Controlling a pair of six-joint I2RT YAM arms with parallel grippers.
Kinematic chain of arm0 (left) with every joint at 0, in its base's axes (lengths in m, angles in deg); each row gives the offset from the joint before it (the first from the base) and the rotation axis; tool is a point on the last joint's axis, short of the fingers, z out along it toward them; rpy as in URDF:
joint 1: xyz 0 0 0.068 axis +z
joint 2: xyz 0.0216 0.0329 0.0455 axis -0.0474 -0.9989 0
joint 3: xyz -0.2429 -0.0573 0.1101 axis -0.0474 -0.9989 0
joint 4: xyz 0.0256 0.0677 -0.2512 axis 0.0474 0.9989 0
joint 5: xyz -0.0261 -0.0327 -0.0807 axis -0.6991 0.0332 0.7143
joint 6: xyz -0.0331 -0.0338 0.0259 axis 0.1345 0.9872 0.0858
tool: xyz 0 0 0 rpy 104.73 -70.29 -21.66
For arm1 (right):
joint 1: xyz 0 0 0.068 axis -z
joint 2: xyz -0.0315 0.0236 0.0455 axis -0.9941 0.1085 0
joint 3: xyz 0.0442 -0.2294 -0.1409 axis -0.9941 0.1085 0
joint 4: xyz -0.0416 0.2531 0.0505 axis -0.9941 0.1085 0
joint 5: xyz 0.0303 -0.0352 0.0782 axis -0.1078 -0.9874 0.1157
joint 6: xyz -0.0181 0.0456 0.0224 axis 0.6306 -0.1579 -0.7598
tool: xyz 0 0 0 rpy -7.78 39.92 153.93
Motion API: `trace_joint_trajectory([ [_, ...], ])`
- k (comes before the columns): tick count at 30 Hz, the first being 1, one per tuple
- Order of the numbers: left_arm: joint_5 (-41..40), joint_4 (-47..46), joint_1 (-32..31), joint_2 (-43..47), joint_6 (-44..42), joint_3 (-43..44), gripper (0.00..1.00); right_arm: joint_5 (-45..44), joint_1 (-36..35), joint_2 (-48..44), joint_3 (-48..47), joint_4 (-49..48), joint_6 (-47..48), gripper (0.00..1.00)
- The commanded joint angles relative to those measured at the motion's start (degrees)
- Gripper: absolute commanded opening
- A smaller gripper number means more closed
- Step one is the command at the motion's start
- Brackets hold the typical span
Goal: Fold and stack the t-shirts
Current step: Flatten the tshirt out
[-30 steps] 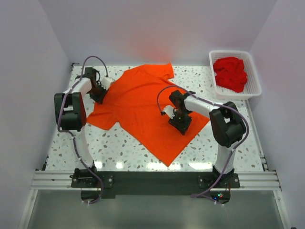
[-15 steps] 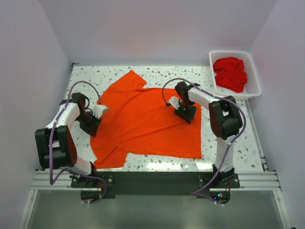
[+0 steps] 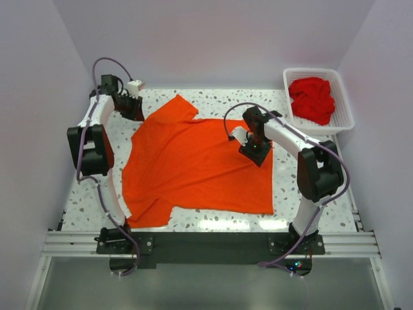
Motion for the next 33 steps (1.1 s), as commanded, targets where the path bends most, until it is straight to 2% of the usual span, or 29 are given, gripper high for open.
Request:
trace_joint_trajectory([
  [1, 0.66, -3.03, -1.66, -4.05, 5.71, 5.04, 0.29, 0.43, -0.11, -1.12, 2.3, 1.27, -2.26, 0.4],
  [7, -6.72, -3.04, -1.31, -5.82, 3.35, -1.01, 0.27, -1.95, 0.07, 2.92, 2.66, -1.9, -1.47, 0.39],
  [12, -10.85, -4.0, 2.46, -4.33, 2.02, -8.21, 0.24, -2.47, 0.07, 7.75, 0.12, -3.13, -0.33, 0.39],
  [17, -15.95, -5.75, 6.24, -2.74, 2.99, -11.38, 0.17, -3.44, 0.07, 12.23, -4.27, -4.18, 0.72, 0.39],
  [19, -15.35, -4.45, 7.39, -2.74, 3.6, -11.13, 0.16, -3.44, 0.15, 14.51, -6.38, -3.57, 0.99, 0.39],
  [21, -10.55, -2.96, 8.27, -2.48, 2.65, -9.9, 0.21, -0.82, 0.15, 15.49, -9.89, -2.43, 1.08, 0.4],
  [22, -8.34, -2.51, 8.36, -1.96, 1.94, -9.11, 0.29, 0.24, 0.24, 15.49, -11.04, -2.17, 1.08, 0.4],
  [23, -5.96, -2.24, 8.27, -1.6, 1.33, -8.15, 0.33, 3.38, 0.33, 15.32, -12.27, -1.73, 1.16, 0.41],
  [24, -0.81, -1.81, 8.27, -1.25, 1.15, -5.79, 0.38, 4.72, 1.03, 15.05, -15.24, -1.46, 0.12, 0.42],
  [25, 2.03, -0.67, 8.27, -1.68, 0.45, -3.68, 0.47, 6.82, 1.73, 14.79, -17.01, -1.11, -0.67, 0.42],
  [26, 4.67, 0.73, 8.18, -2.47, -0.17, -0.96, 0.5, 11.54, 2.69, 14.87, -21.47, -0.33, -1.29, 0.43],
  [27, 7.65, 2.75, 8.1, -3.35, -0.35, 4.99, 0.54, 13.76, 4.71, 14.96, -23.69, 0.38, -3.56, 0.44],
  [30, 7.78, 2.6, 6.96, -7.82, 0.96, 14.96, 0.59, 17.91, 8.14, 16.02, -30.64, -1.01, -7.08, 0.46],
  [33, 2.95, -1.43, 5.11, -10.2, 2.63, 18.93, 0.6, 15.12, 9.38, 19.43, -36.61, -3.04, -8.32, 0.5],
])
